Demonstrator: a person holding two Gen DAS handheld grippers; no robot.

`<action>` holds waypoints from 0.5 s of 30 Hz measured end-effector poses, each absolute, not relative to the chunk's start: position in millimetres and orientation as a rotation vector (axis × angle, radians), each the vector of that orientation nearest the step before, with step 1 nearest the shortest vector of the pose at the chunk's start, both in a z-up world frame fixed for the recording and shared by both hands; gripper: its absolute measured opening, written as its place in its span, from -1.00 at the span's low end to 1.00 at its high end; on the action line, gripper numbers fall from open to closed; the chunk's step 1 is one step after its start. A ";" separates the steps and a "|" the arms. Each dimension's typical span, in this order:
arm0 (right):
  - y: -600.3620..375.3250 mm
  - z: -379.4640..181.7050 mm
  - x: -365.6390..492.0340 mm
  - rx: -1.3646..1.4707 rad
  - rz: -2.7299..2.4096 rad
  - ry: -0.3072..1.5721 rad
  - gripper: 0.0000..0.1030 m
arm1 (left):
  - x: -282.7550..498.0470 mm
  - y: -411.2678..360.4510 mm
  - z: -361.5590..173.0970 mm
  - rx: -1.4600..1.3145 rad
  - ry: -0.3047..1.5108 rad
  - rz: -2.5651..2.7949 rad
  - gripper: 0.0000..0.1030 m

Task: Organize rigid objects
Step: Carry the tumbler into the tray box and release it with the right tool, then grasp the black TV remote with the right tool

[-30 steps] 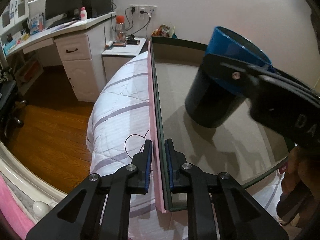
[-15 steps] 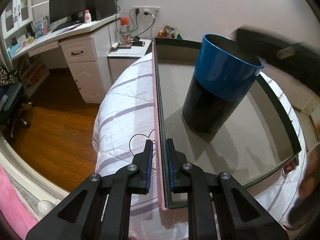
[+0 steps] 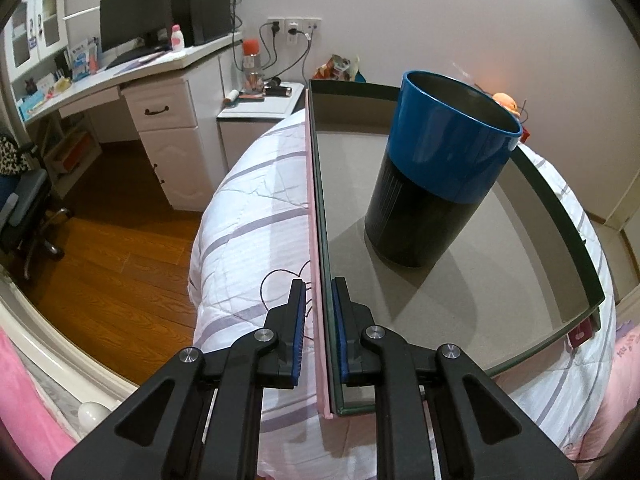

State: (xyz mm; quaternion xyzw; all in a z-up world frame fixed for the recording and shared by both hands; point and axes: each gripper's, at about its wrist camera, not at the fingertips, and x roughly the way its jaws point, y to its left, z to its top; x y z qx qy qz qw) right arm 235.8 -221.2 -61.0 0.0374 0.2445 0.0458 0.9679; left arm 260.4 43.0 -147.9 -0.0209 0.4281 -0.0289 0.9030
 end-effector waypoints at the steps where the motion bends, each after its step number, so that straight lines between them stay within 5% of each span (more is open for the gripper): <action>1: -227.0 -61.1 235.1 0.076 0.072 0.498 0.60 | 260.6 42.9 -147.9 -0.044 0.885 -0.059 -0.73; 15: -267.9 -127.7 229.8 0.040 -0.066 0.706 0.60 | 263.8 40.1 -148.5 -0.043 0.891 -0.041 -0.74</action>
